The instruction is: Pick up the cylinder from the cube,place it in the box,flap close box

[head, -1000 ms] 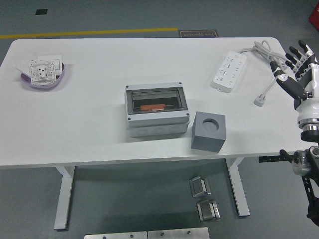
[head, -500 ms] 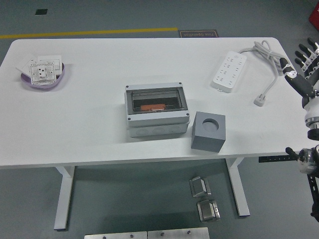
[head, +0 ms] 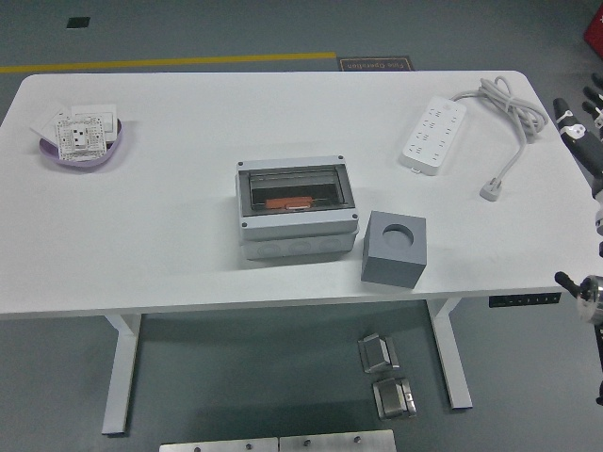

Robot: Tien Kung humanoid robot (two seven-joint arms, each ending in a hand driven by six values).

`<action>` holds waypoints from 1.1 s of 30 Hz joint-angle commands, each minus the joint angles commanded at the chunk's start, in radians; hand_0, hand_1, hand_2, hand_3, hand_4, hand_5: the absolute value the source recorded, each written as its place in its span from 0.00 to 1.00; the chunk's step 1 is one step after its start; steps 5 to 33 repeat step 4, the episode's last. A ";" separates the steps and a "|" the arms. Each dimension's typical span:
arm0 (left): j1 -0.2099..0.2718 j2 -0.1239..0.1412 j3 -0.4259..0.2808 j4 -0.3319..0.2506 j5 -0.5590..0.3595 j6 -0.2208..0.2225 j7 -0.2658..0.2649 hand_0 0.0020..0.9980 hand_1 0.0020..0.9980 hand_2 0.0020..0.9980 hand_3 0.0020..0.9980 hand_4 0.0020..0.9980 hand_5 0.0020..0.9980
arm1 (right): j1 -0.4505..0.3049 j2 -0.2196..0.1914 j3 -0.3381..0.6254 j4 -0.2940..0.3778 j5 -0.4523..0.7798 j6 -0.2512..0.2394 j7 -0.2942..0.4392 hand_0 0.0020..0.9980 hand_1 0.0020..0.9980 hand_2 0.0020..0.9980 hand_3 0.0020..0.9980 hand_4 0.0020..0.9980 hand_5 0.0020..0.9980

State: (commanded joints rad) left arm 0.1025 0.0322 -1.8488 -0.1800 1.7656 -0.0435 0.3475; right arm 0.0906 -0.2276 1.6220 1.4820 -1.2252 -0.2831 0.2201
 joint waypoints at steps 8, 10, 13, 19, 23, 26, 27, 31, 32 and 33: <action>-0.001 0.004 0.007 0.000 -0.005 0.000 0.000 0.72 0.73 0.72 0.86 0.57 0.12 | 0.000 0.000 0.000 0.000 -0.001 0.000 -0.001 0.87 0.83 0.86 0.87 0.80 0.18; -0.001 0.004 0.007 0.000 -0.005 0.000 0.000 0.72 0.73 0.72 0.86 0.57 0.12 | 0.000 0.000 0.000 0.000 -0.001 0.000 -0.001 0.87 0.83 0.86 0.87 0.80 0.18; -0.001 0.004 0.007 0.000 -0.005 0.000 0.000 0.72 0.73 0.72 0.86 0.57 0.12 | 0.000 0.000 0.000 0.000 -0.001 0.000 -0.001 0.87 0.83 0.86 0.87 0.80 0.18; -0.001 0.004 0.007 0.000 -0.005 0.000 0.000 0.72 0.73 0.72 0.86 0.57 0.12 | 0.000 0.000 0.000 0.000 -0.001 0.000 -0.001 0.87 0.83 0.86 0.87 0.80 0.18; -0.001 0.004 0.007 0.000 -0.005 0.000 0.000 0.72 0.73 0.72 0.86 0.57 0.12 | 0.000 0.000 0.000 0.000 -0.001 0.000 -0.001 0.87 0.83 0.86 0.87 0.80 0.18; -0.001 0.004 0.007 0.000 -0.005 0.000 0.000 0.72 0.73 0.72 0.86 0.57 0.12 | 0.000 0.000 0.000 0.000 -0.001 0.000 -0.001 0.87 0.83 0.86 0.87 0.80 0.18; -0.001 0.004 0.007 0.000 -0.005 0.000 0.000 0.72 0.73 0.72 0.86 0.57 0.12 | 0.000 0.000 0.000 0.000 -0.001 0.000 -0.001 0.87 0.83 0.86 0.87 0.80 0.18; -0.001 0.004 0.007 0.000 -0.005 0.000 0.000 0.72 0.73 0.72 0.86 0.57 0.12 | 0.000 0.000 0.000 0.000 -0.001 0.000 -0.001 0.87 0.83 0.86 0.87 0.80 0.18; -0.001 0.004 0.007 0.000 -0.005 0.000 0.000 0.72 0.73 0.72 0.86 0.57 0.12 | 0.000 0.000 0.000 0.000 -0.001 0.000 -0.001 0.87 0.83 0.86 0.87 0.80 0.18; -0.001 0.004 0.007 0.000 -0.005 0.000 0.000 0.72 0.73 0.72 0.86 0.57 0.12 | 0.000 0.000 0.000 0.000 -0.001 0.000 -0.001 0.87 0.83 0.86 0.87 0.80 0.18</action>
